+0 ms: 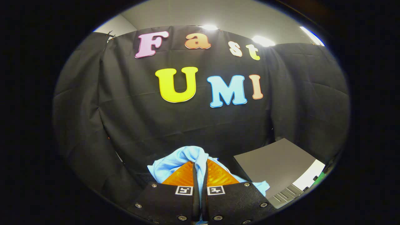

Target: Put the clothes into the washing machine and then close the washing machine lid.

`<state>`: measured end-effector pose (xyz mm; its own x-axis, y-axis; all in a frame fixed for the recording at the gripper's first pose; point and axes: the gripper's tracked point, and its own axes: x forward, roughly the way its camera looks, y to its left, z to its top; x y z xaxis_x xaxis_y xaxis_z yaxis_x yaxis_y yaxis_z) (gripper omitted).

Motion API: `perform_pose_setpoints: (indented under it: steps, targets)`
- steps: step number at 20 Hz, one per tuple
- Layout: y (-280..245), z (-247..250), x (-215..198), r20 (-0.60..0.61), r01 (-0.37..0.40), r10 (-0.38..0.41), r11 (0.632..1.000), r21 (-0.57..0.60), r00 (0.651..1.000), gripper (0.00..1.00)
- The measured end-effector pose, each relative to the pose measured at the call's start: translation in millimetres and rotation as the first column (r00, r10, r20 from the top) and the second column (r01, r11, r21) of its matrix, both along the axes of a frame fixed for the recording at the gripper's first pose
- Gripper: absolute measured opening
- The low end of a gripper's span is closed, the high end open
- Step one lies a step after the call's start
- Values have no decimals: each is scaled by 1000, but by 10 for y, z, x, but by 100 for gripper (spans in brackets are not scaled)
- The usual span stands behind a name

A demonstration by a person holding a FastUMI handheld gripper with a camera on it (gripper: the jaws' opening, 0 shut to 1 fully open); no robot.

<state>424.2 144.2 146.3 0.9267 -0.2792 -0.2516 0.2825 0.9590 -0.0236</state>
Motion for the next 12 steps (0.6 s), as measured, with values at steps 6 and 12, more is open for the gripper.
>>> perform_pose_setpoints:
  steps: [6, 12]
  targets:
    - [346, -345, -125, -46, -73, 74, 997, 39, 996, 2]
    - [607, -1081, -19, -154, -147, 161, 985, 95, 975, 3]
